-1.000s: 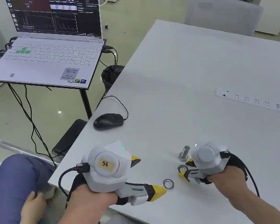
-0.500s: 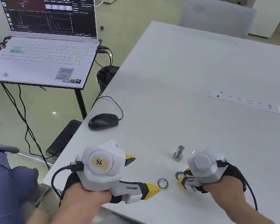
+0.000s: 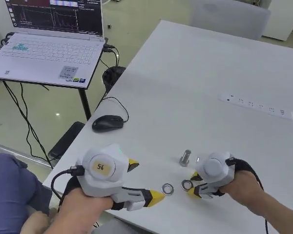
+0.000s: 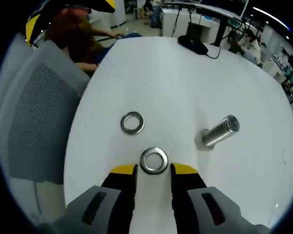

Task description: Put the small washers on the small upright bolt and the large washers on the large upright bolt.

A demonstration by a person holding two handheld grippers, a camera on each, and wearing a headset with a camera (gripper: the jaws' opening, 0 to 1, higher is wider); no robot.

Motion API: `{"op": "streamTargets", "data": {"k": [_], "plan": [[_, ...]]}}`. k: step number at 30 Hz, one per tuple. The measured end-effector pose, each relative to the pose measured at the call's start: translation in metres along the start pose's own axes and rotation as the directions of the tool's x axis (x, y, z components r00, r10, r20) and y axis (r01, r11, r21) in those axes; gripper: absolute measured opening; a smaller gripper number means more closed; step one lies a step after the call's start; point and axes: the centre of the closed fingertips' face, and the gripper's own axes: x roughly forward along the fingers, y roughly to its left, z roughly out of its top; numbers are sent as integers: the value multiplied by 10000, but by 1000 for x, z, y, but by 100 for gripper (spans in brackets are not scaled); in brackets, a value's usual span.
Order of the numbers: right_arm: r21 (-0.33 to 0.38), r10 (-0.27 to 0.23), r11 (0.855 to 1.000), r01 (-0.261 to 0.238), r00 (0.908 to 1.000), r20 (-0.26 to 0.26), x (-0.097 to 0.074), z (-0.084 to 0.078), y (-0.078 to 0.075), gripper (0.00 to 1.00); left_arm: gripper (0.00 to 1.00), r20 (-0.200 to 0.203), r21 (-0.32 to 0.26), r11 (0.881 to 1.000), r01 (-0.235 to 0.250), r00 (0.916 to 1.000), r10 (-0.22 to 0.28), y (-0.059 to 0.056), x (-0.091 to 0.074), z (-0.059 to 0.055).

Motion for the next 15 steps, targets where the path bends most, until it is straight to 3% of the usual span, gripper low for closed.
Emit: {"op": "streamTargets", "data": {"k": [8, 15], "plan": [[-817, 311, 9962, -299, 9994, 132, 3, 6, -1, 28, 62, -7, -71, 9998, -161, 9999, 161, 3, -2, -1], [-1164, 330, 9928, -296, 9991, 274, 3, 5, 0, 26, 62, -91, -19, 10000, -62, 9999, 62, -2, 2, -2]]}}
